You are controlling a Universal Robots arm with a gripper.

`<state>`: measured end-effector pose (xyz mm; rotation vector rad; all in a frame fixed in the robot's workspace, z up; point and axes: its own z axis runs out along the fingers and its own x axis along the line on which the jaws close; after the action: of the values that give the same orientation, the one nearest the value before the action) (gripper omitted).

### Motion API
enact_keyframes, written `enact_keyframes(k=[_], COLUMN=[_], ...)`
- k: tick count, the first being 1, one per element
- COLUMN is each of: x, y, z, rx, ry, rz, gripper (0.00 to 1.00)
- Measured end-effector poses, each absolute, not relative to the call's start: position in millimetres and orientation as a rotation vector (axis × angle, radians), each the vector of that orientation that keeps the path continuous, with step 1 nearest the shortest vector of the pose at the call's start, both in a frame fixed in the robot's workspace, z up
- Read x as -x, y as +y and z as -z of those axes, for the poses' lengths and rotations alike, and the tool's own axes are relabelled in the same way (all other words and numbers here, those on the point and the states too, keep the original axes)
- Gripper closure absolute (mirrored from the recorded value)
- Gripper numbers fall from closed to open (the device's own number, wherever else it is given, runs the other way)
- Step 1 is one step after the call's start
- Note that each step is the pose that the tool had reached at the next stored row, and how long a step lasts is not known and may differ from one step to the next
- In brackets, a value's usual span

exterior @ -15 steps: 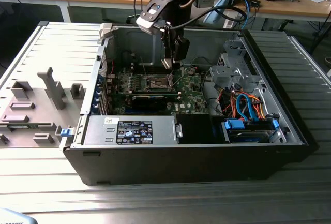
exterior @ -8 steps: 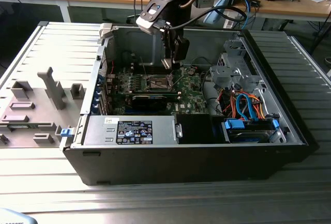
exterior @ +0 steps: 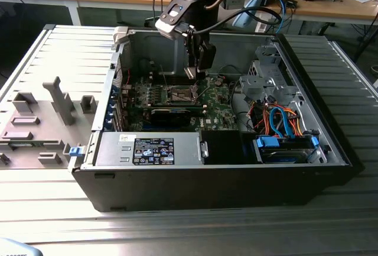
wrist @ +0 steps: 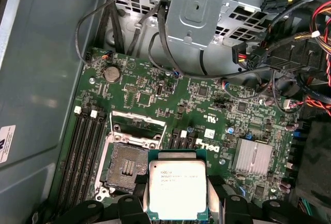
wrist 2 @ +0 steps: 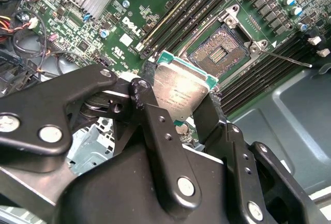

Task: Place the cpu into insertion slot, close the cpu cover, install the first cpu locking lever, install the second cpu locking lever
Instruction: 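Place the cpu into insertion slot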

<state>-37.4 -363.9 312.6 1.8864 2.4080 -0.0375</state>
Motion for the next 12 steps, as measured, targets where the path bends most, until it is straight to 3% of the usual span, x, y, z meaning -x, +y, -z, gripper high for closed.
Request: enact_keyframes(k=[12], x=[37.4], y=[-363.8], z=[-311.9], rx=[-1.899], ry=[2.398], rz=[0.038], gripper=[0.46])
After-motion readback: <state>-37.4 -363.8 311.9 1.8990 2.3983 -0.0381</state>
